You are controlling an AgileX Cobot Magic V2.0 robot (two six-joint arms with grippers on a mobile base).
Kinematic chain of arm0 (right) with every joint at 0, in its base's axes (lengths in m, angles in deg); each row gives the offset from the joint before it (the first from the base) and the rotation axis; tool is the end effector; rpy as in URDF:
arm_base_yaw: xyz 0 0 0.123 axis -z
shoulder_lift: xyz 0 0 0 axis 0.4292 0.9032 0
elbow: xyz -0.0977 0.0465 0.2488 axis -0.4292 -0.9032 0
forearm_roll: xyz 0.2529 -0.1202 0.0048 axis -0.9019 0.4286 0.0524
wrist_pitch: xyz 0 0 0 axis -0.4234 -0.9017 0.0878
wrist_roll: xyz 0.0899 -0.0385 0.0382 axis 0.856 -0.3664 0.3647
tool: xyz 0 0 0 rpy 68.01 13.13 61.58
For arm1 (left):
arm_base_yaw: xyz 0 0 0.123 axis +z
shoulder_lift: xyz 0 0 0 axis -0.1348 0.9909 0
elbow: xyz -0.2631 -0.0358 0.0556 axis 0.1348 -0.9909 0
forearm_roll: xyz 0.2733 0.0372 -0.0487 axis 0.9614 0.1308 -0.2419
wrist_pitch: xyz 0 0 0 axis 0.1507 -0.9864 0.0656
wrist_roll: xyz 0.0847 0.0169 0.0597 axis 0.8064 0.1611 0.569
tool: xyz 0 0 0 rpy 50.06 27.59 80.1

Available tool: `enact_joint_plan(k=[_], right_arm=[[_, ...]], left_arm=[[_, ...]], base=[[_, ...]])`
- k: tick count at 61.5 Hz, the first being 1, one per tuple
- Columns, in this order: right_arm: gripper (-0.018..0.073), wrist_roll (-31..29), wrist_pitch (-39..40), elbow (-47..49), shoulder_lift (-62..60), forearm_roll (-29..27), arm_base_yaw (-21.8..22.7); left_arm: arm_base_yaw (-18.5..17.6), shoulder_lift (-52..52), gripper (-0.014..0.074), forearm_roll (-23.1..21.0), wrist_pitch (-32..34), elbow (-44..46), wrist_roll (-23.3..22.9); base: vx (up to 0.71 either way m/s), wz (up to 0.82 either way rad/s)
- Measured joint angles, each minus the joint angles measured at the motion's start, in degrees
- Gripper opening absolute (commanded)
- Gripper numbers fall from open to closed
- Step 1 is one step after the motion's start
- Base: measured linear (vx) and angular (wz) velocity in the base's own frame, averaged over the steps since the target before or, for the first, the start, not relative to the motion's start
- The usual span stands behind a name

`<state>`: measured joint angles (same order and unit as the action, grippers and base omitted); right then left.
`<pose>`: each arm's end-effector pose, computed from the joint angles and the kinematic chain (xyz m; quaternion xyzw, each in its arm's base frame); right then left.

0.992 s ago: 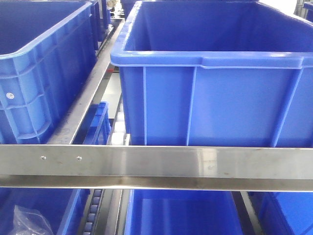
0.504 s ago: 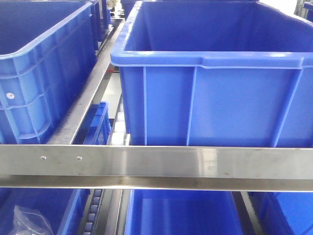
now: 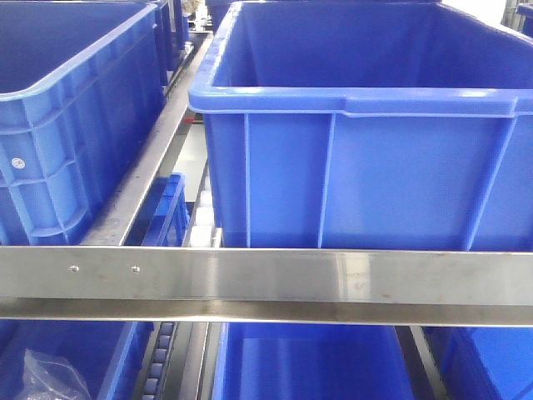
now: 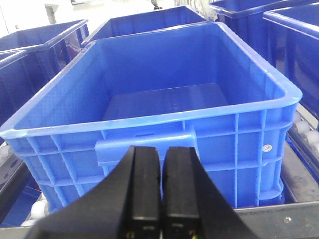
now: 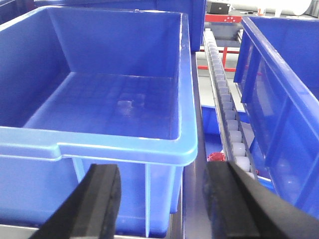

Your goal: Pick red cube and place on left shelf

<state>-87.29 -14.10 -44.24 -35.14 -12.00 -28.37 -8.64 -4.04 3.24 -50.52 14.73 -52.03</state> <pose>0.1504 0.0055 0.2213 -0.0056 0.7180 0.0152 0.6959 0.1129 -0.0018 0.2079 0.0513 0.6861 0.0426 0.7244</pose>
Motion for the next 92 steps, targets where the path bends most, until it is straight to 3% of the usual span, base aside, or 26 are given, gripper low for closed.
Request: enact_joint_plan(k=[64,68,79,92], right_arm=[[0.0462,0.11,0.50,-3.82,-8.31,0.00,0.00],[0.0402,0.11,0.50,-3.82,-8.31,0.00,0.00],[0.0038,0.11,0.50,-3.82,-8.31,0.00,0.00],[0.0057,0.11,-0.11,-3.97,-8.87,0.00,0.00]], left_arm=[[0.00,0.00,0.0106,0.00,0.00,0.00,0.00],[0.00,0.00,0.0106,0.00,0.00,0.00,0.00],[0.00,0.00,0.0106,0.00,0.00,0.00,0.00],[0.00,0.00,0.0106,0.00,0.00,0.00,0.00]], base=[[0.00,-0.02],[0.00,0.00],[0.00,0.00],[0.00,0.00]])
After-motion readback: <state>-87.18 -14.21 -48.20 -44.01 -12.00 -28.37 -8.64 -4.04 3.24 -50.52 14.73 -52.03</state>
